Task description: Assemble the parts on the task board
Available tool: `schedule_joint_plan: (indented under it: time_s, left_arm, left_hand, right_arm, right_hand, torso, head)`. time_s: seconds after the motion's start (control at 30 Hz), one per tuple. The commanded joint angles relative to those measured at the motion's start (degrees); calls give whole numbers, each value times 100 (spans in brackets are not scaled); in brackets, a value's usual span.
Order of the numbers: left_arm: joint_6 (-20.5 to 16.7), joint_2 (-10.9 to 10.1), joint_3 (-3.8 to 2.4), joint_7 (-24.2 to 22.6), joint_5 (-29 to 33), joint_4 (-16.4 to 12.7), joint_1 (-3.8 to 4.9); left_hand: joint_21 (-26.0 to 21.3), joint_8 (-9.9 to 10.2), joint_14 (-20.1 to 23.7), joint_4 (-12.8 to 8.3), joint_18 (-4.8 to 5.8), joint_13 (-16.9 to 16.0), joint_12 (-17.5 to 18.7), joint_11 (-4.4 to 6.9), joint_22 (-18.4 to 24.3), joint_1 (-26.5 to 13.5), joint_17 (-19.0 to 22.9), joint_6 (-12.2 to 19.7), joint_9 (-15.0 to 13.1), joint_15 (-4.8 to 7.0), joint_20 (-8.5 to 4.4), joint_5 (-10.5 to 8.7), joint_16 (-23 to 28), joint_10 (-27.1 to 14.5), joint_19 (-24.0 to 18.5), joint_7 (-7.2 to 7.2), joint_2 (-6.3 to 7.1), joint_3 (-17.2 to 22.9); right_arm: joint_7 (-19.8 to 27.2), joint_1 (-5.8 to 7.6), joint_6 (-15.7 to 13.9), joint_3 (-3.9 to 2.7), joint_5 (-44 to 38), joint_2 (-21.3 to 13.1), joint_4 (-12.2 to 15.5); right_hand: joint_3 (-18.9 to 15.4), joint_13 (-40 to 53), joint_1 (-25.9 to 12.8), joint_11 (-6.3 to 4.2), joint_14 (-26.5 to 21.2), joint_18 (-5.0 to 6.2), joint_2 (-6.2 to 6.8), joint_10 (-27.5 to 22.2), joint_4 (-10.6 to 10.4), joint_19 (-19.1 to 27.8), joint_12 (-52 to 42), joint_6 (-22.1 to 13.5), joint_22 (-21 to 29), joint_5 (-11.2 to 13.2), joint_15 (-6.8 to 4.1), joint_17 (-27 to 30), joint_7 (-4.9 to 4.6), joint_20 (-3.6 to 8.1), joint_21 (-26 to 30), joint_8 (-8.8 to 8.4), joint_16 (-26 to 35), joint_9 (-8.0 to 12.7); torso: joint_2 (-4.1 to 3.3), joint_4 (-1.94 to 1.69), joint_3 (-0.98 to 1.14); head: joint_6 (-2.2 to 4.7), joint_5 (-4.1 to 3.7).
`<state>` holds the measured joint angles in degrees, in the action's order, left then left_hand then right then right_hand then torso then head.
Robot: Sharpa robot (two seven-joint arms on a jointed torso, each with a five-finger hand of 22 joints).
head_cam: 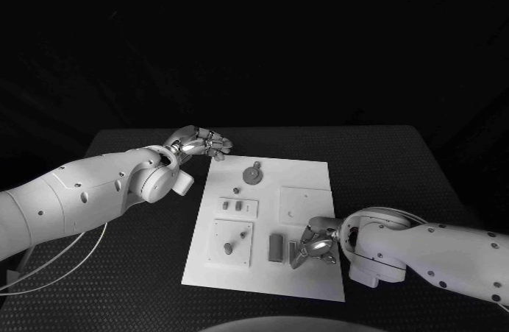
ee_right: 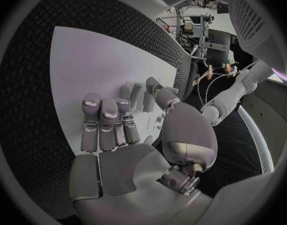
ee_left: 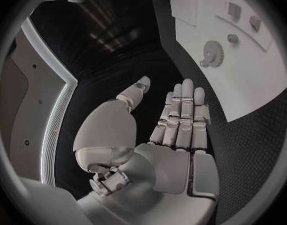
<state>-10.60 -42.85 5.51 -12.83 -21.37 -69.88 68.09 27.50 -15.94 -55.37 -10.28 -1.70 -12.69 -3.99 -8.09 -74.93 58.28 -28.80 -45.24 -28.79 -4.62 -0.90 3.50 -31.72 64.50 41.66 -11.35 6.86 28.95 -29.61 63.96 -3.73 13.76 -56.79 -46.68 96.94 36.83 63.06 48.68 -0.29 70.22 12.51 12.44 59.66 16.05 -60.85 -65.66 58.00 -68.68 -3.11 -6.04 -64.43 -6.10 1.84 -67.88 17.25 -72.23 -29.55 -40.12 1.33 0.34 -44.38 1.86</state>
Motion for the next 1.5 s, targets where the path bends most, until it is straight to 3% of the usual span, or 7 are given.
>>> schedule_joint_plan:
  time_s: [0.03,0.4,0.53,0.7,0.93,1.33,1.5]
  left_arm:
    - [64,4,-3,-28,-10,-15,6]
    - [68,4,-3,-27,-10,-18,6]
    - [67,4,-3,-27,-10,-17,6]
    - [69,5,-3,-28,-10,-14,6]
    - [69,2,-3,-27,-10,-11,6]
    - [66,3,-3,-29,-10,-11,6]
    - [61,8,-3,-36,-10,-7,5]
  left_hand:
    - [-39,-21,-3,31,-83,5,-25,-11,-108,-10,-9,45,9,-34,14,-20,20,-36,46,2,-24,-10]
    - [-41,-23,-4,33,-83,6,-26,-11,-109,-11,-14,46,9,-34,14,-20,23,-36,47,2,-25,-11]
    - [-41,-23,-4,35,-83,6,-26,-11,-109,-12,-16,46,9,-34,14,-20,24,-36,47,2,-26,-12]
    - [-42,-24,-4,35,-83,6,-26,-11,-109,-12,-17,46,9,-34,14,-20,25,-36,47,2,-25,-12]
    - [-43,-25,-5,36,-83,7,-26,-11,-109,-11,-20,47,10,-34,14,-20,27,-36,48,2,-26,-12]
    - [-45,-26,-5,38,-83,8,-26,-11,-110,-11,-25,48,11,-35,14,-20,31,-37,49,2,-26,-14]
    - [-46,-27,-6,39,-83,8,-26,-12,-110,-12,-27,48,11,-35,14,-20,33,-37,49,2,-26,-14]
  right_arm:
    - [24,-4,146,0,-169,9,-8]
    - [-63,-5,2,1,-316,91,-106]
    - [-71,-7,-5,1,-407,108,-123]
    - [-68,-22,10,2,-554,137,-137]
    - [-54,-38,-32,2,-612,138,-132]
    - [-43,-39,-69,1,-562,97,-144]
    - [-5,-39,-27,0,-450,12,-156]
  right_hand:
    - [-46,7,73,0,-16,249,-8,-45,0,42,24,-18,9,24,-19,-10,14,14,-34,42,29,-11]
    - [-110,1,64,-36,4,249,-232,1,-76,20,25,69,34,33,-47,-13,52,17,-43,104,21,-51]
    - [-47,-4,211,-54,17,249,-477,27,14,17,29,96,40,33,-63,-14,70,32,-52,126,18,-68]
    - [51,-6,439,-69,23,249,-557,44,69,28,36,120,41,32,-73,-14,85,45,-59,145,20,-82]
    - [132,-5,753,-69,29,249,-469,58,66,45,48,128,40,30,-74,-13,86,41,-78,155,27,-95]
    - [76,-9,627,-61,49,249,-436,80,13,30,62,146,59,18,-65,-8,79,3,-83,151,38,-89]
    - [75,-11,529,-59,57,249,-358,87,-14,24,76,152,75,3,-63,-4,78,-15,-79,139,51,-76]
  torso:
    - [-1,-1,2]
    - [-2,-2,4]
    - [-2,2,2]
    - [-1,1,4]
    - [0,1,3]
    - [1,0,1]
    - [3,0,0]
  head:
    - [-3,4]
    - [-13,9]
    - [-21,11]
    - [-26,15]
    - [-36,14]
    - [-28,6]
    - [-9,-3]
